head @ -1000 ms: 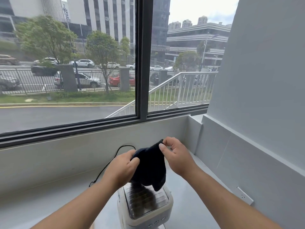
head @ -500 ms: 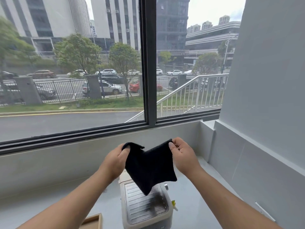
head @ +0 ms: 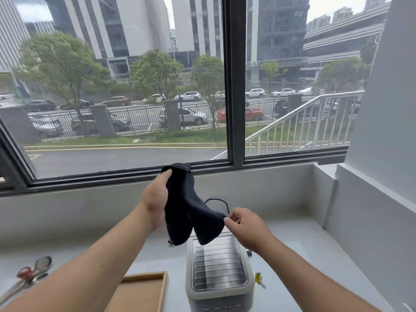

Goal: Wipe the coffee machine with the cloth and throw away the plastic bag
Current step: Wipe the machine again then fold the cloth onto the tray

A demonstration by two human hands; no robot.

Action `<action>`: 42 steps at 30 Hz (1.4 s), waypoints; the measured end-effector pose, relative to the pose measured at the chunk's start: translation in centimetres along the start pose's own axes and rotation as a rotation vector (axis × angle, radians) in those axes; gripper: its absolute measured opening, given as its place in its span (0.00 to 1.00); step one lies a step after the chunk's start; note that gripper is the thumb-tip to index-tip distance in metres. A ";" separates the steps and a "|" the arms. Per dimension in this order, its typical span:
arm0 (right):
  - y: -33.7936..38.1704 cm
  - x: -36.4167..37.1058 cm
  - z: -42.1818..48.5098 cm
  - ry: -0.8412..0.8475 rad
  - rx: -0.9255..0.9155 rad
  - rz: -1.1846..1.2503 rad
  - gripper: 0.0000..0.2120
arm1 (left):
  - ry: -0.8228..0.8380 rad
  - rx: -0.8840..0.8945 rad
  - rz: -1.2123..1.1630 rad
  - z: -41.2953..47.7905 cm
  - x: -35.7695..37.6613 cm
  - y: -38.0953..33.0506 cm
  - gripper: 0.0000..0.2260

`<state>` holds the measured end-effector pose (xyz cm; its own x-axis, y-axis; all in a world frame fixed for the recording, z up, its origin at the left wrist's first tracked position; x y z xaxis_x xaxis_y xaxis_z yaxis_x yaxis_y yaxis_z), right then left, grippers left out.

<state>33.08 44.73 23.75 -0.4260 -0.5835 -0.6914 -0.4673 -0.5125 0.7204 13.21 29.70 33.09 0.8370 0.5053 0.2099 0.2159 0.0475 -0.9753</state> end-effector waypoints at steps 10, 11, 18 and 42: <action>8.0 6.0 1.8 0.203 -0.169 0.067 0.29 | 0.017 0.026 -0.228 -4.2 -3.6 -1.9 0.25; 8.6 6.8 2.0 0.238 -0.168 0.125 0.32 | 0.017 0.038 -0.256 -4.5 -4.2 -2.0 0.25; 9.9 15.8 1.6 0.619 0.161 0.758 0.44 | -0.048 0.129 -0.395 -5.1 -9.4 -2.5 0.24; 22.7 25.6 6.5 0.639 -0.074 0.940 0.16 | -0.149 0.051 -0.484 -3.4 -26.4 -2.3 0.23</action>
<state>6.53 22.21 22.05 -0.1010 -0.9594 0.2634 -0.1156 0.2743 0.9547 -7.67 13.35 30.00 0.5656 0.5321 0.6301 0.5331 0.3470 -0.7716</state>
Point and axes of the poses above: each hand's wrist, its own z-axis towards the middle knuckle, its own x-axis out of the palm, y = z × x, the point moved 8 cm from there along z, towards the middle knuckle, and after that the axes turned 14 degrees about y, right-handed, at the moved point
